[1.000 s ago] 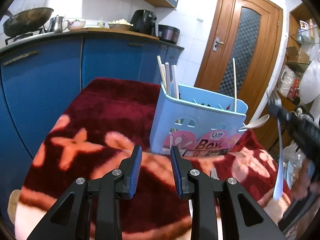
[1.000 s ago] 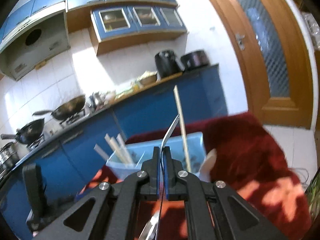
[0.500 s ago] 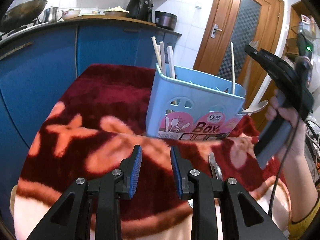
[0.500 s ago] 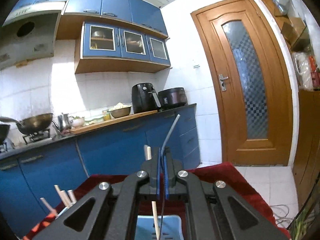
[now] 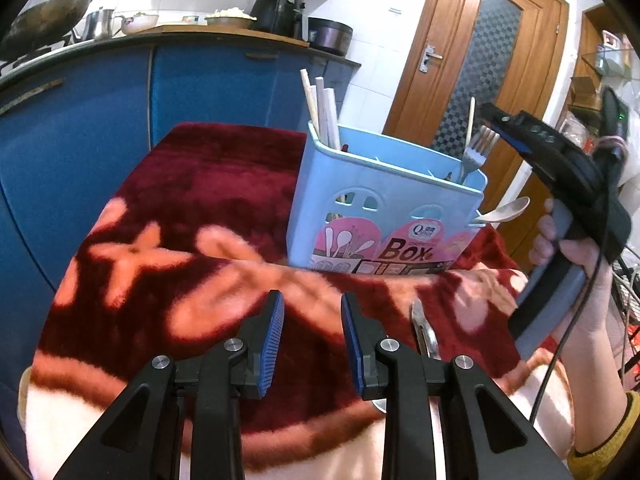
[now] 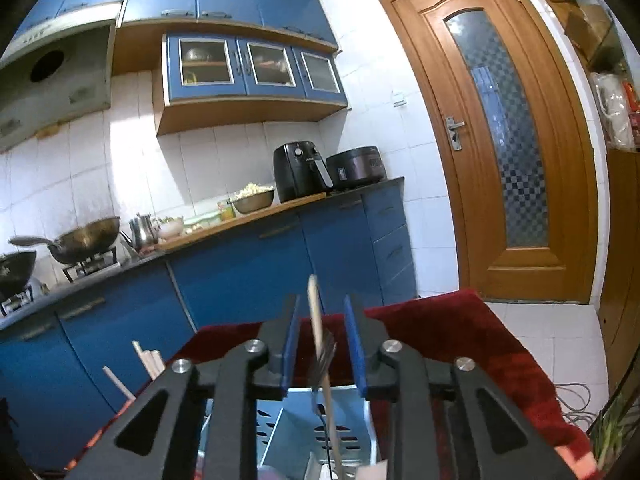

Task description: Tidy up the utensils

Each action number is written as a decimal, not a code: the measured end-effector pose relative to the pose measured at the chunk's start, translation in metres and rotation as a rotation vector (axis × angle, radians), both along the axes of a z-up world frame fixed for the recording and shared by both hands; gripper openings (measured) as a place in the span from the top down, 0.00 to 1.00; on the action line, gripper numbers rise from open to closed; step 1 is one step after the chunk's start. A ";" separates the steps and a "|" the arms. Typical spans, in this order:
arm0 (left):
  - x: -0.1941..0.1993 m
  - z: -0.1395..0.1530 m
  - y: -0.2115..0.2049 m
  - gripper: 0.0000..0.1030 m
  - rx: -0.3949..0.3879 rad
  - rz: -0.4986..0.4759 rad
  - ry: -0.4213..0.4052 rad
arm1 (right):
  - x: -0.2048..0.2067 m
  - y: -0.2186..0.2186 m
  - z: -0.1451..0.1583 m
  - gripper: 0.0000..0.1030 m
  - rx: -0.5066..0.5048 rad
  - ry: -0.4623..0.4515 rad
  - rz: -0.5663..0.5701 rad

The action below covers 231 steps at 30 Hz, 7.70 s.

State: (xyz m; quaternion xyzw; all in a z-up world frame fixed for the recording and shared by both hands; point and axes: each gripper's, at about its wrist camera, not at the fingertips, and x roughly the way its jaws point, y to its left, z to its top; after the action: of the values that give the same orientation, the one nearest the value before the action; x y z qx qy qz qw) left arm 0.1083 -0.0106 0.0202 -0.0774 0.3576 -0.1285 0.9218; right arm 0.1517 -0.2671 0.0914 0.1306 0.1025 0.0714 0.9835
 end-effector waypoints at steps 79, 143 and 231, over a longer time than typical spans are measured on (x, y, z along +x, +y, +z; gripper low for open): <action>-0.026 -0.004 0.006 0.97 -0.035 -0.148 0.261 | -0.079 0.087 -0.086 0.63 -0.160 0.961 0.368; 0.091 0.088 -0.028 0.97 -0.070 0.059 -0.459 | 0.004 0.018 0.019 0.84 -0.122 0.072 0.074; -0.115 -0.012 -0.013 0.19 0.180 0.096 -0.401 | -0.204 0.048 -0.084 0.00 -0.246 0.075 -0.055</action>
State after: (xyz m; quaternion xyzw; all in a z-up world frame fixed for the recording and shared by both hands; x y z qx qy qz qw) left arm -0.0066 -0.0235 0.0084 0.0152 0.1732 -0.0649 0.9826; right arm -0.0522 -0.2187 0.0069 0.0142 0.1438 0.0265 0.9891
